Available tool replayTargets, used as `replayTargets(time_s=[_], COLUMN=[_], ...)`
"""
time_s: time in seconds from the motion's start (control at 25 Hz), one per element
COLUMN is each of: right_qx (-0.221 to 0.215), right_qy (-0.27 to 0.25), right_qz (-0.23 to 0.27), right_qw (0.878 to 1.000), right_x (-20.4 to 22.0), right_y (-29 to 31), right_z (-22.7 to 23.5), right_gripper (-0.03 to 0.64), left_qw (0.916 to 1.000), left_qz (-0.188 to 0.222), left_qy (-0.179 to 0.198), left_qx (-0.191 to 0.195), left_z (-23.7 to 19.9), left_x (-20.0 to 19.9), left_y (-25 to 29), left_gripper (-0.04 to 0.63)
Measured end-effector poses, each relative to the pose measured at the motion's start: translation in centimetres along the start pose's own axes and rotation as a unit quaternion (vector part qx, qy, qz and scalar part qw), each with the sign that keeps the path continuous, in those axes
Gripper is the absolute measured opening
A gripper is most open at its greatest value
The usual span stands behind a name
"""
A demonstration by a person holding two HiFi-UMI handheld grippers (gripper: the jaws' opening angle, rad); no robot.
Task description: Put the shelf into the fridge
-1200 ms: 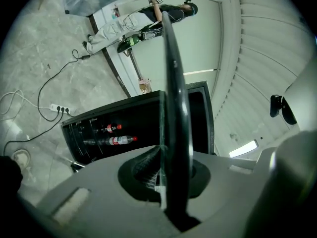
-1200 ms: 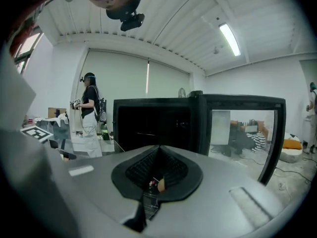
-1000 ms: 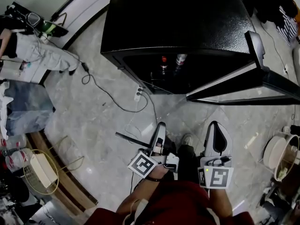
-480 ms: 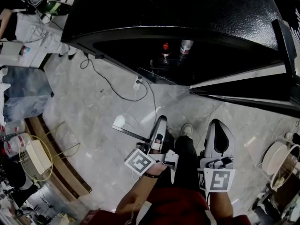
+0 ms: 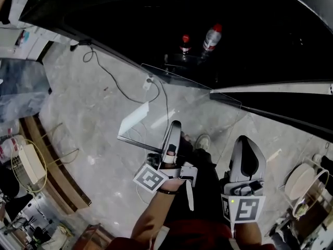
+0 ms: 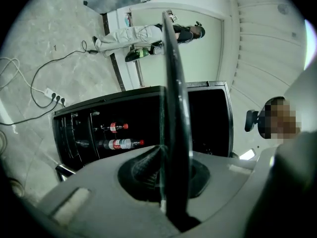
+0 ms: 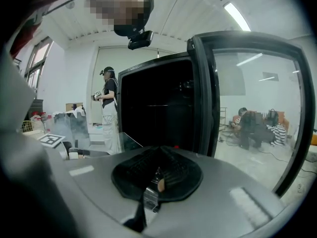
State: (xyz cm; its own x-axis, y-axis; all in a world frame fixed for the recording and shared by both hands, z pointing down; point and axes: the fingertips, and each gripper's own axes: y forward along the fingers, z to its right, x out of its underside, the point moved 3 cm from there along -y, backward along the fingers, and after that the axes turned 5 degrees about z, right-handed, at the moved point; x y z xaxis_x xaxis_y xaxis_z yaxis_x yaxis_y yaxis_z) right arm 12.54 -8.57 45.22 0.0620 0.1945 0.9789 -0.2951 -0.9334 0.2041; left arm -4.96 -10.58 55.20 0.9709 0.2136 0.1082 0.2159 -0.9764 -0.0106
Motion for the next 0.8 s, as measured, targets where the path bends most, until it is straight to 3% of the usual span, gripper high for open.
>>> replayTargets(time_s=[0.36, 0.8], right_qx=[-0.023, -0.019], right_qy=[-0.003, -0.022], right_qz=[0.004, 0.007], right_qw=[1.0, 1.0], right_x=[1.2, 2.9], right_y=[-0.5, -1.3], right_z=[-0.5, -1.0], right_gripper=[-0.002, -0.002], left_qw=[0.9983, 0.9966], left_qz=[0.037, 0.06], left_qy=[-0.041, -0.047], left_qx=[0.015, 0.031], left_z=[-2.7, -4.0], left_x=[1.2, 1.5], left_y=[1.5, 4.0], left_gripper=[0.017, 0.017])
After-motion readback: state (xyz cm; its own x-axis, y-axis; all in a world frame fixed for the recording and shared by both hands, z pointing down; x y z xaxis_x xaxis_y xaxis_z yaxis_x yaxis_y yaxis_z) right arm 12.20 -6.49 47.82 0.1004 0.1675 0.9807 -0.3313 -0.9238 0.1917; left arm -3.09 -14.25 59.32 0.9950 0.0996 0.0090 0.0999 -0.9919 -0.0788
